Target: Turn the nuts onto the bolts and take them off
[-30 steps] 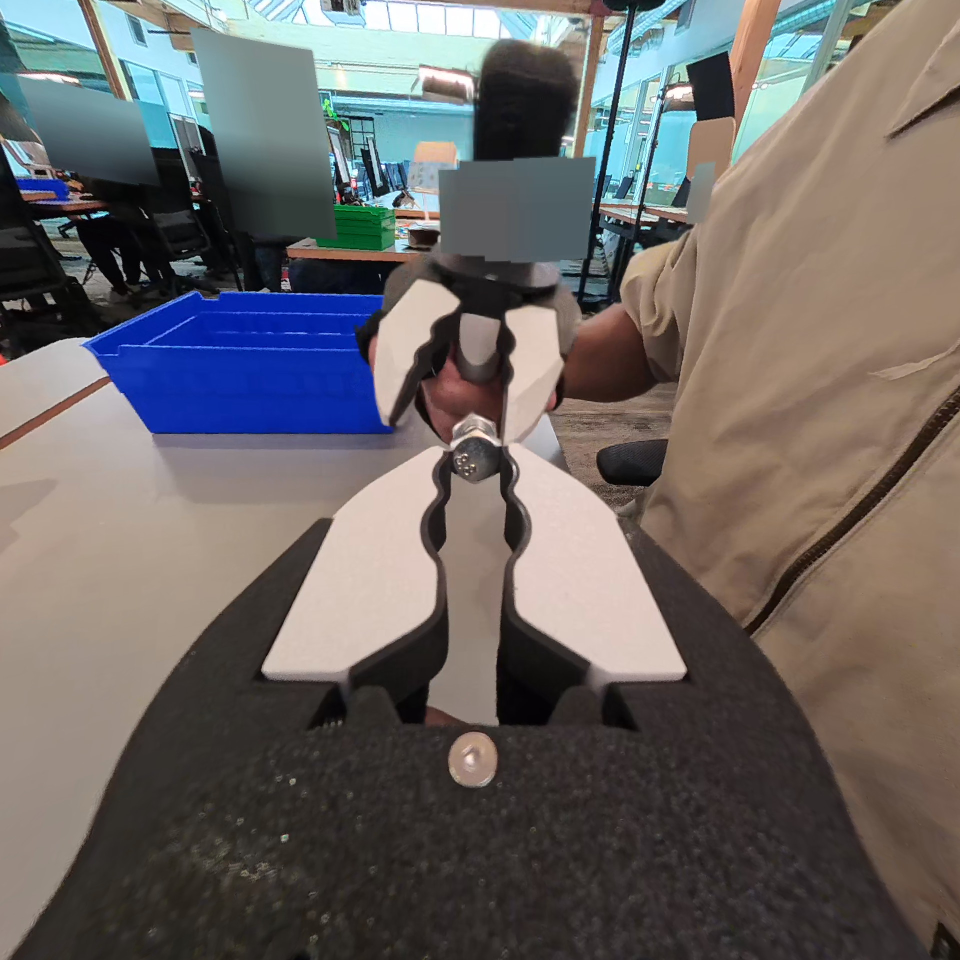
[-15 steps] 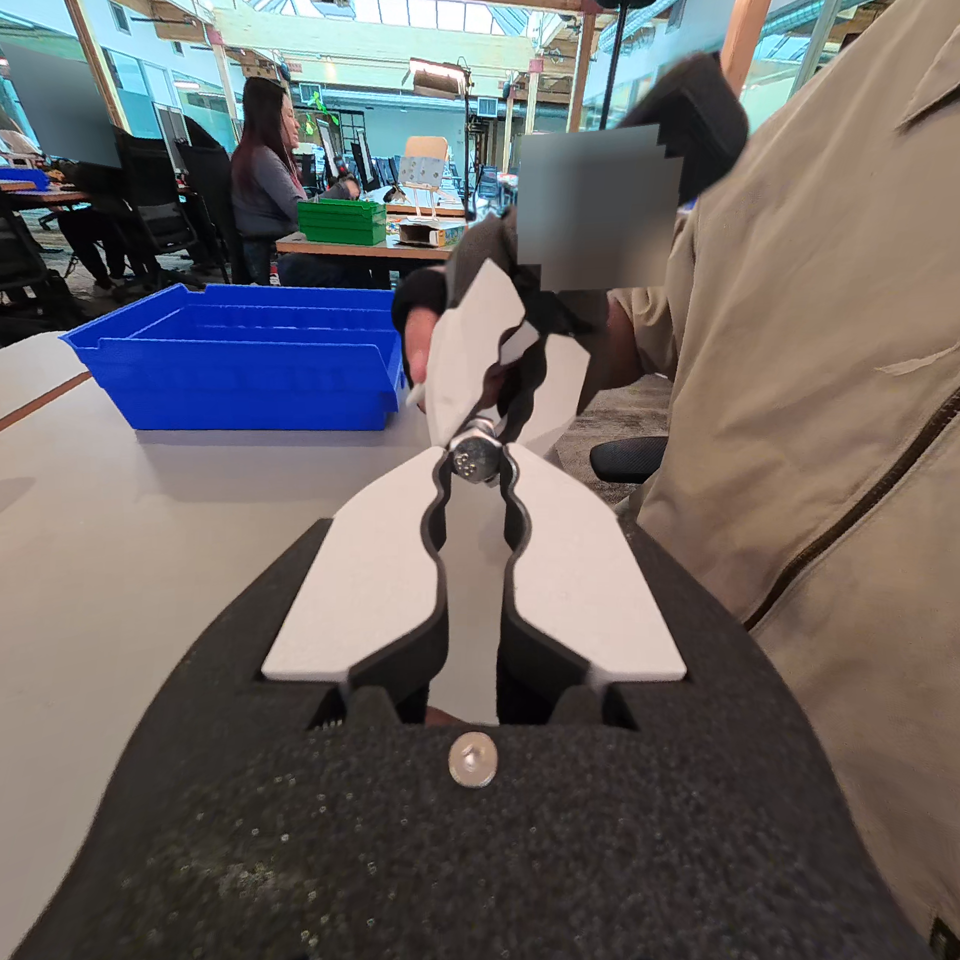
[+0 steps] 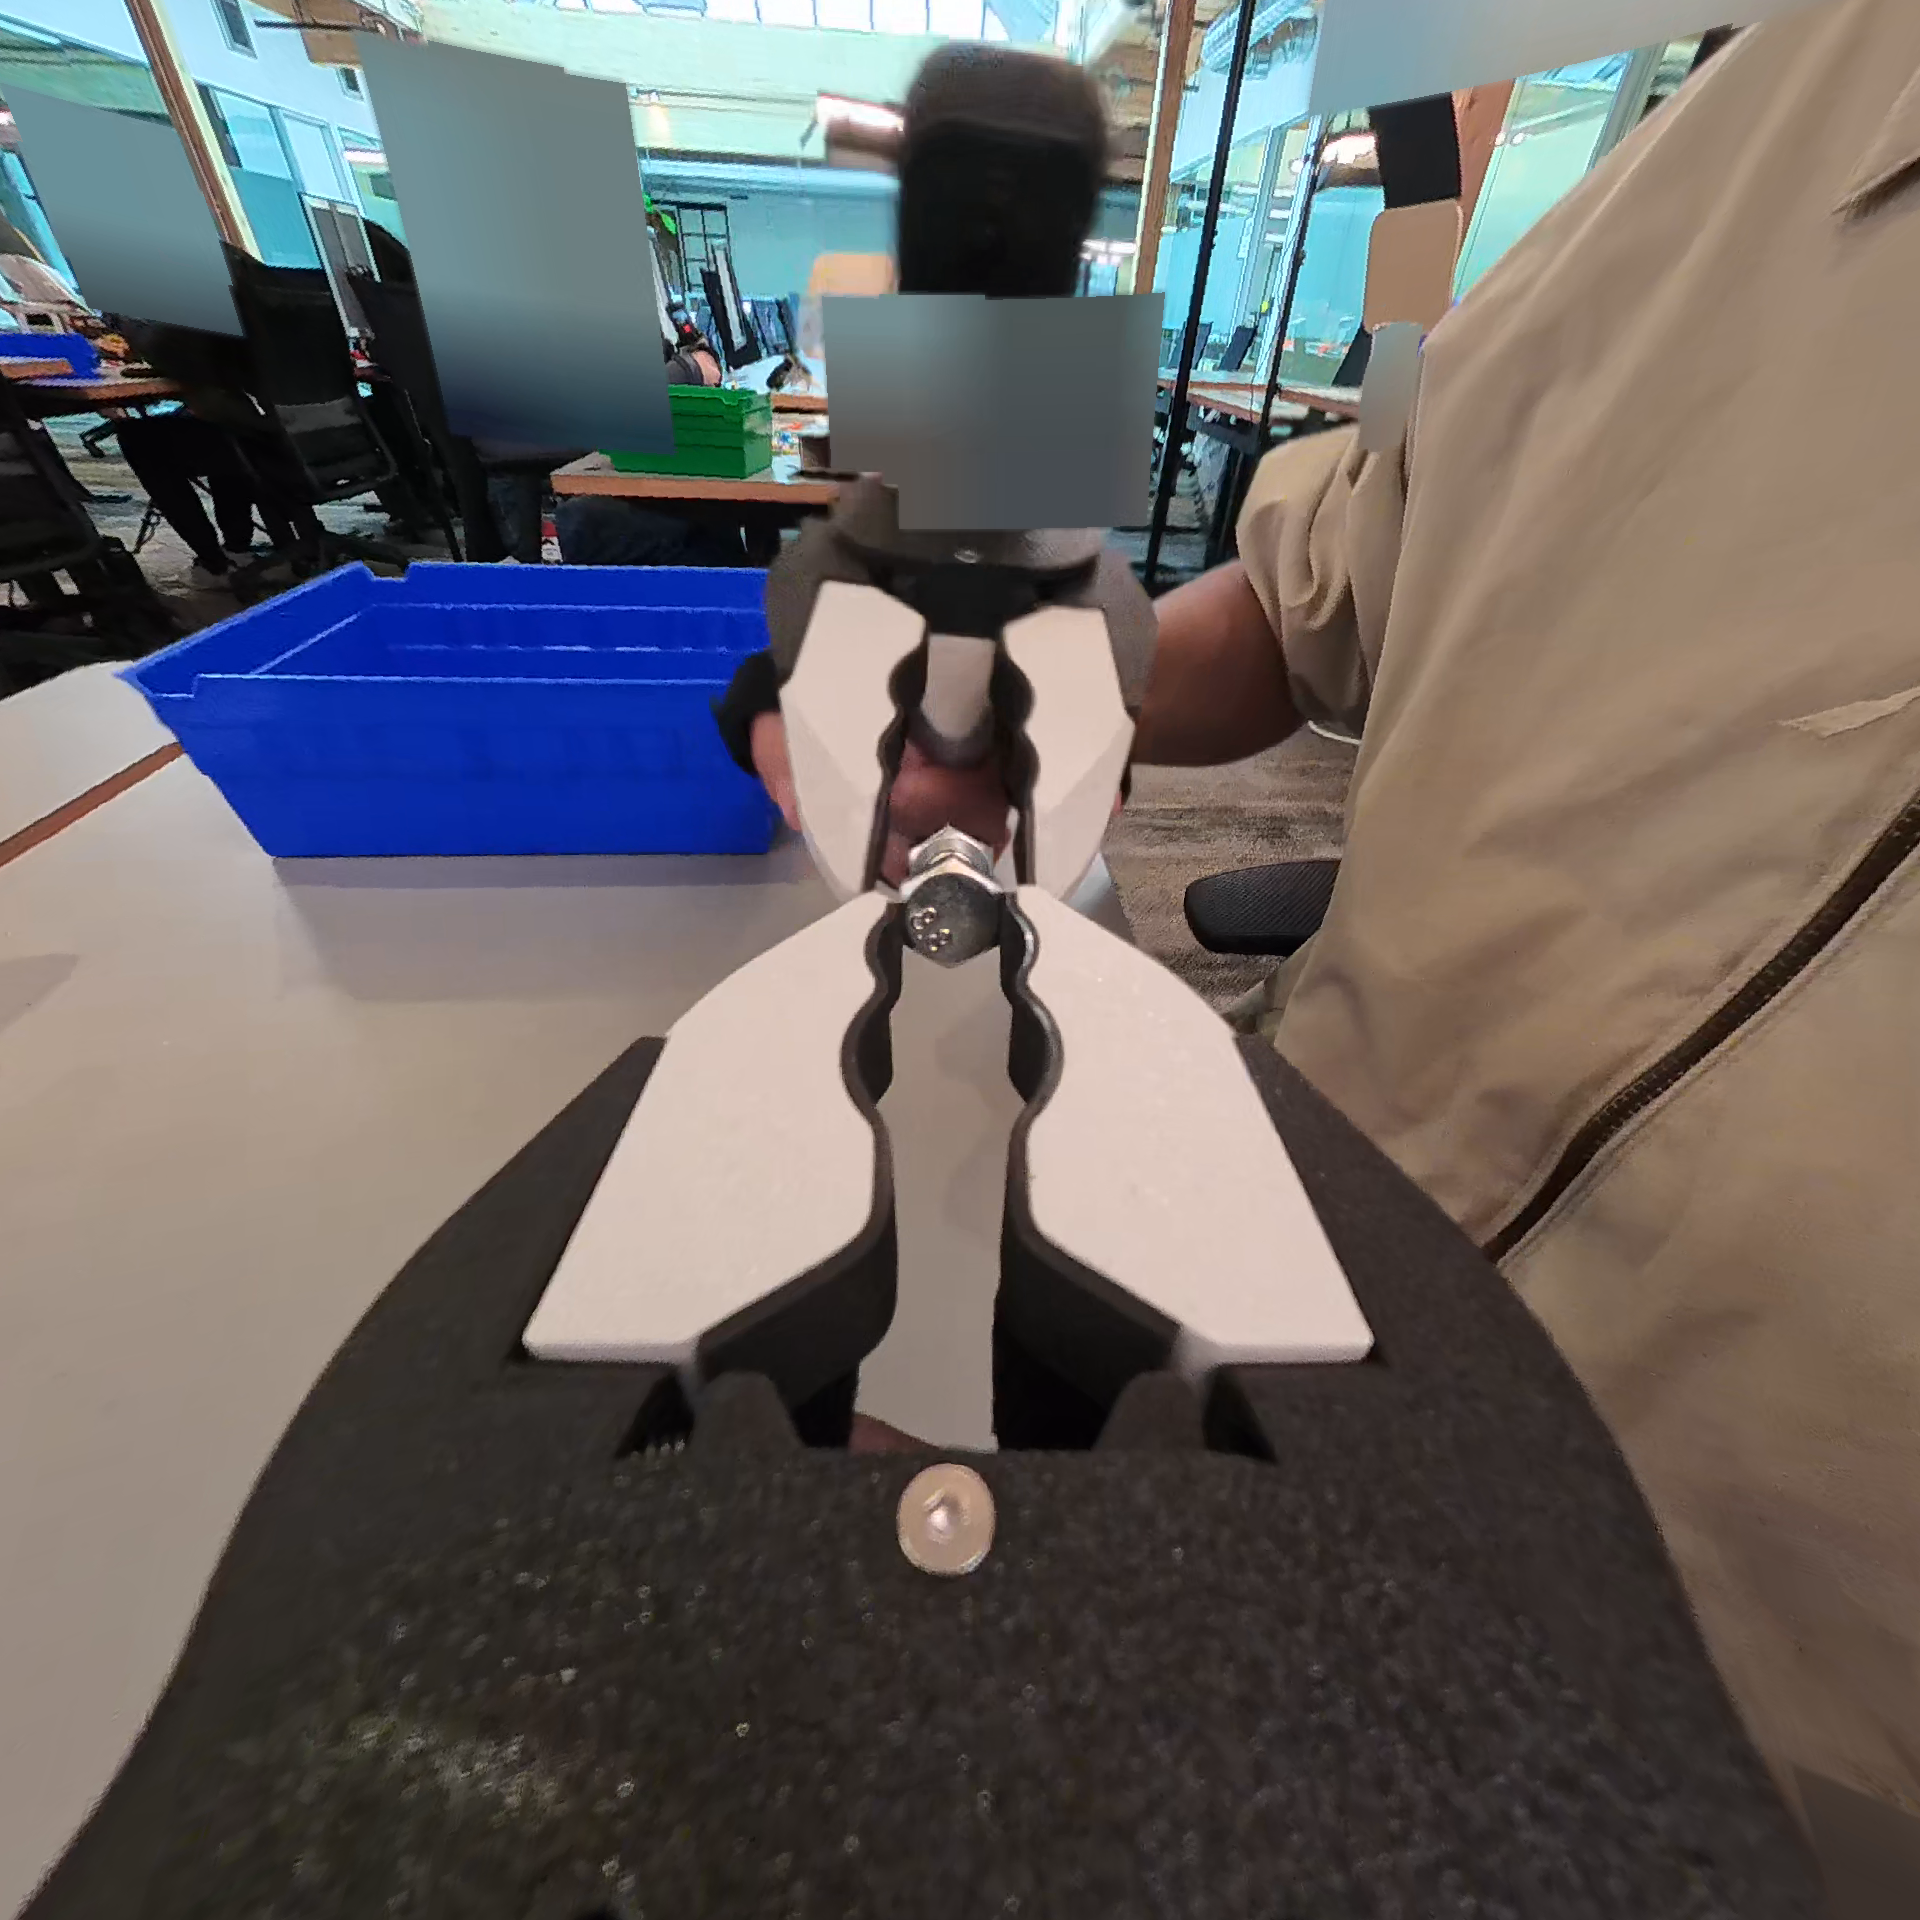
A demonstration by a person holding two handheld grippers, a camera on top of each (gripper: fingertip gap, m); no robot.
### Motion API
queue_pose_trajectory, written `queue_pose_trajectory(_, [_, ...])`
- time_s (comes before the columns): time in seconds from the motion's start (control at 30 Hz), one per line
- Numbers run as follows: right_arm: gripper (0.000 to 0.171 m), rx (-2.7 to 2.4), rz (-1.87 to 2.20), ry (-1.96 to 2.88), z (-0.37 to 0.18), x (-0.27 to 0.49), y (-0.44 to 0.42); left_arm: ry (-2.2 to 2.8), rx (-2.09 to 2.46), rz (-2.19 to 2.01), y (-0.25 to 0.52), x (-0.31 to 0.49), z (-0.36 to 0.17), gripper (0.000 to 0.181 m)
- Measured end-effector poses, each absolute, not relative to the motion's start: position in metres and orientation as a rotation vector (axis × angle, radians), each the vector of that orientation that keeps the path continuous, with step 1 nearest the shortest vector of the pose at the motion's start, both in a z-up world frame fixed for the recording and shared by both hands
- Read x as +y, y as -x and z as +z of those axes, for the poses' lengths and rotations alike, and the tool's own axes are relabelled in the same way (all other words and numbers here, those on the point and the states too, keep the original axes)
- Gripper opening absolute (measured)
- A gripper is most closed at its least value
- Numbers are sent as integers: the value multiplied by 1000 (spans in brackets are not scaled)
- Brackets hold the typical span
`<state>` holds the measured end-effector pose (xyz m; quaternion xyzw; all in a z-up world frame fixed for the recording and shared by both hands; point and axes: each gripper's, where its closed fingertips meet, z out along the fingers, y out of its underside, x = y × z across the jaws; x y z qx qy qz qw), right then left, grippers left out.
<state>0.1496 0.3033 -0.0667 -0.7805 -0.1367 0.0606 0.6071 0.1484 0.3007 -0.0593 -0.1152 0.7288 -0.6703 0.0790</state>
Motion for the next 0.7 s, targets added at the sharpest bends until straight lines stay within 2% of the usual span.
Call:
queue_pose_trajectory(0.2, [33,-640,-724,1726,-63,303,-163,358,2165,-2065,-149,304,-55,17])
queue_pose_trajectory(0.27, [19,-742,-872,1677,-61,305,-158,360,2179,-2061,-149,302,-58,17])
queue_pose_trajectory(0.33, [19,-787,-925,1671,-62,307,-158,367,2174,-2059,-150,303,-59,17])
queue_pose_trajectory(0.47, [18,-718,-660,1752,-65,307,-155,348,2186,-2033,-148,303,-61,17])
queue_pose_trajectory(0.7, [18,-314,378,1807,-60,301,-142,308,2186,-2039,-143,299,-57,17])
